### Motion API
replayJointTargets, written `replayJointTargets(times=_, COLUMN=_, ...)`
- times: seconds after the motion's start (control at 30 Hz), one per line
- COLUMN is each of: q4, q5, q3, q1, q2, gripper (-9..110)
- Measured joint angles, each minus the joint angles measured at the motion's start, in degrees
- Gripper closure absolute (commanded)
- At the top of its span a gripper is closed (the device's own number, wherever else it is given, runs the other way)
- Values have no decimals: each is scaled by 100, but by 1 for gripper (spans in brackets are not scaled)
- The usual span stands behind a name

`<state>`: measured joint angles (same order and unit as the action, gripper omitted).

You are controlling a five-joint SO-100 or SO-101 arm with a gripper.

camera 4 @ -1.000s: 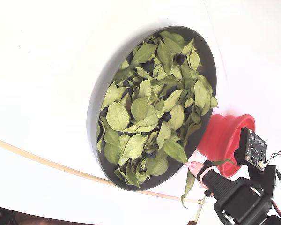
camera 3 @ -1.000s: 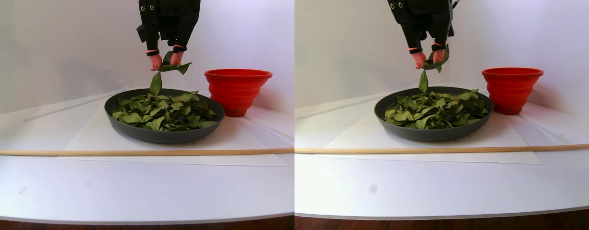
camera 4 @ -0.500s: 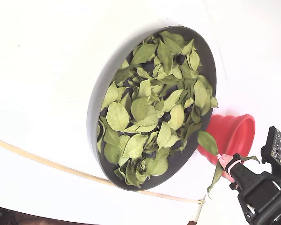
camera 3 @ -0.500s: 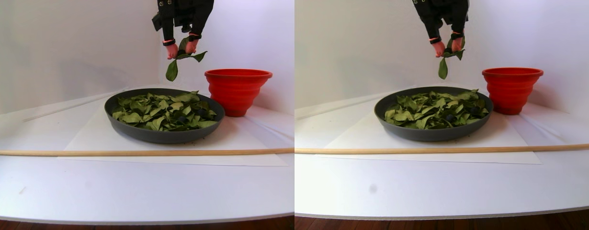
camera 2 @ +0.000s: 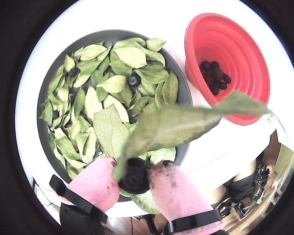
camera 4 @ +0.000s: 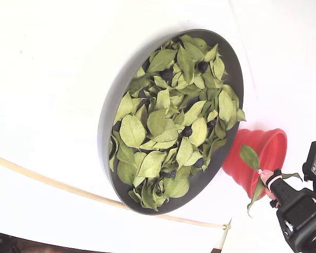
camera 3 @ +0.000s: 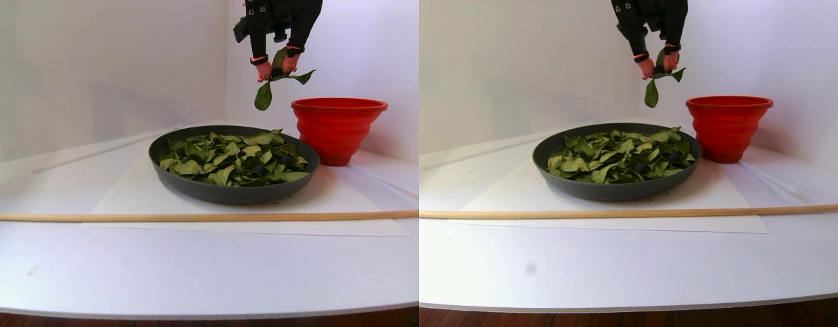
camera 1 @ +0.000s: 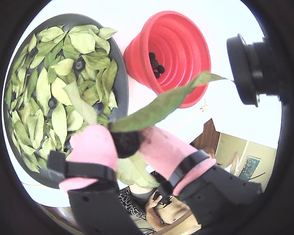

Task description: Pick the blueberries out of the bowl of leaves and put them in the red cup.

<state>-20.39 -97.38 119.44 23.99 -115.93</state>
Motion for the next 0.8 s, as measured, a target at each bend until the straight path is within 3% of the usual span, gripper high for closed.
replayJointTargets(times=0.8, q4=176, q5=-404, q3=-1151, q1=598, q2=633, gripper=91)
